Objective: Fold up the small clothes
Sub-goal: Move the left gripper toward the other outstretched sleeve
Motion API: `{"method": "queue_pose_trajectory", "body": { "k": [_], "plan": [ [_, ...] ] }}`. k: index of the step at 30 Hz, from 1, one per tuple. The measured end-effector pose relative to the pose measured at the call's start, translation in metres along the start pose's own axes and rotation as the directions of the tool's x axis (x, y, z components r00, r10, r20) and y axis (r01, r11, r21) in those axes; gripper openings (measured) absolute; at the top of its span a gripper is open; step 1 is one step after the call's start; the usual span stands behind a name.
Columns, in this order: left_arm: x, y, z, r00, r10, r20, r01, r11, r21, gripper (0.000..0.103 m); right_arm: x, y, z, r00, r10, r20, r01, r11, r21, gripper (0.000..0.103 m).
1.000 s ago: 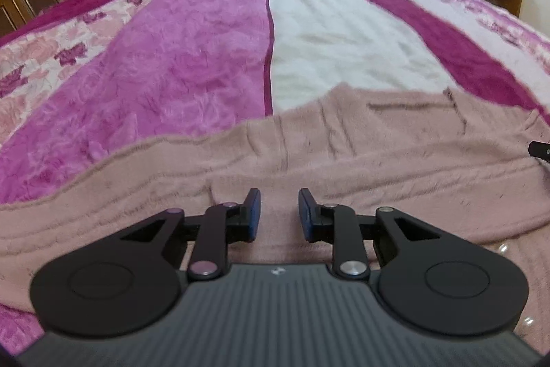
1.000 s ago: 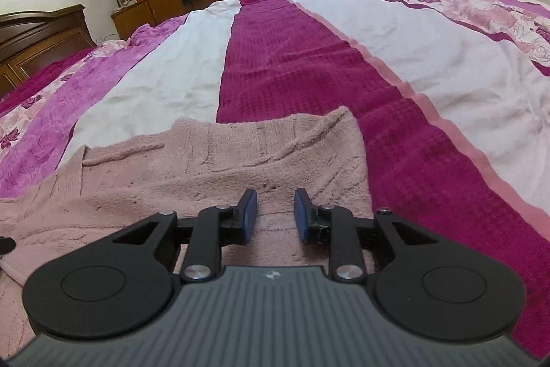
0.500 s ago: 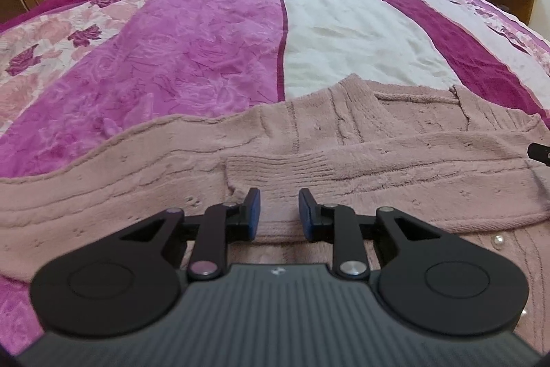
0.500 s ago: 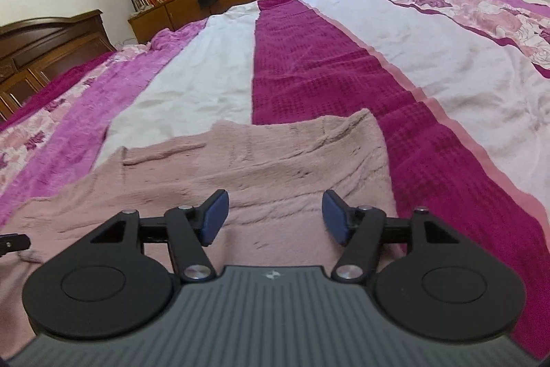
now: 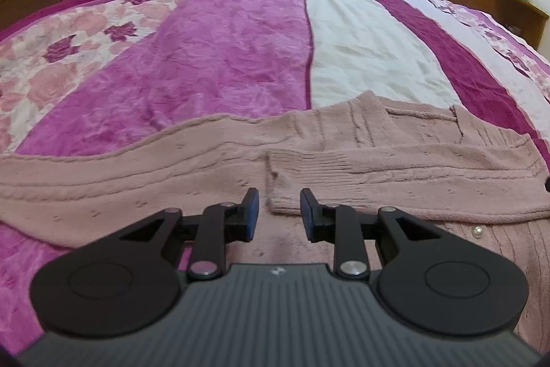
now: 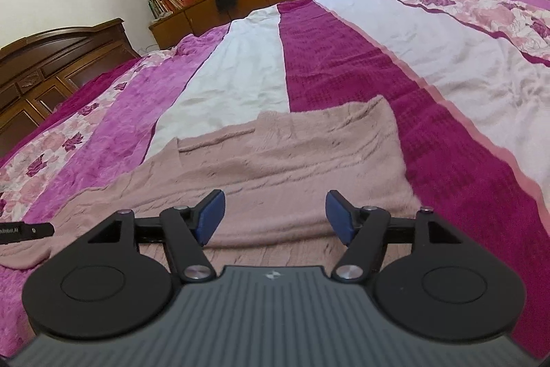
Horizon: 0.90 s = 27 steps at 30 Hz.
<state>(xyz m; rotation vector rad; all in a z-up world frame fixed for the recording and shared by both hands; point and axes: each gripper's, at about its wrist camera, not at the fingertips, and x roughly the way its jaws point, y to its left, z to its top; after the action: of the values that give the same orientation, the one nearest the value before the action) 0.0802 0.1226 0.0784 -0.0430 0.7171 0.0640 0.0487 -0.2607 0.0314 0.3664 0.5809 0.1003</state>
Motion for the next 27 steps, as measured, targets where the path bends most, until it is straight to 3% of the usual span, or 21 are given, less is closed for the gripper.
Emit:
{"method": "queue_pose_trajectory", "body": {
  "k": [12,27],
  "plan": [
    [-0.03,0.047,-0.005,0.996,0.087,-0.011,-0.088,0.992,-0.091,0.029,-0.029,0.016,-0.019,1.0,0.026,-0.013,-0.026,1.0,-0.005,0.073],
    [-0.036,0.116,-0.023,0.981,0.181,-0.065,-0.192,0.952,-0.239,0.029,-0.035,0.025,-0.046,0.997,0.009,-0.077,-0.009,1.0,-0.002,0.073]
  ]
}}
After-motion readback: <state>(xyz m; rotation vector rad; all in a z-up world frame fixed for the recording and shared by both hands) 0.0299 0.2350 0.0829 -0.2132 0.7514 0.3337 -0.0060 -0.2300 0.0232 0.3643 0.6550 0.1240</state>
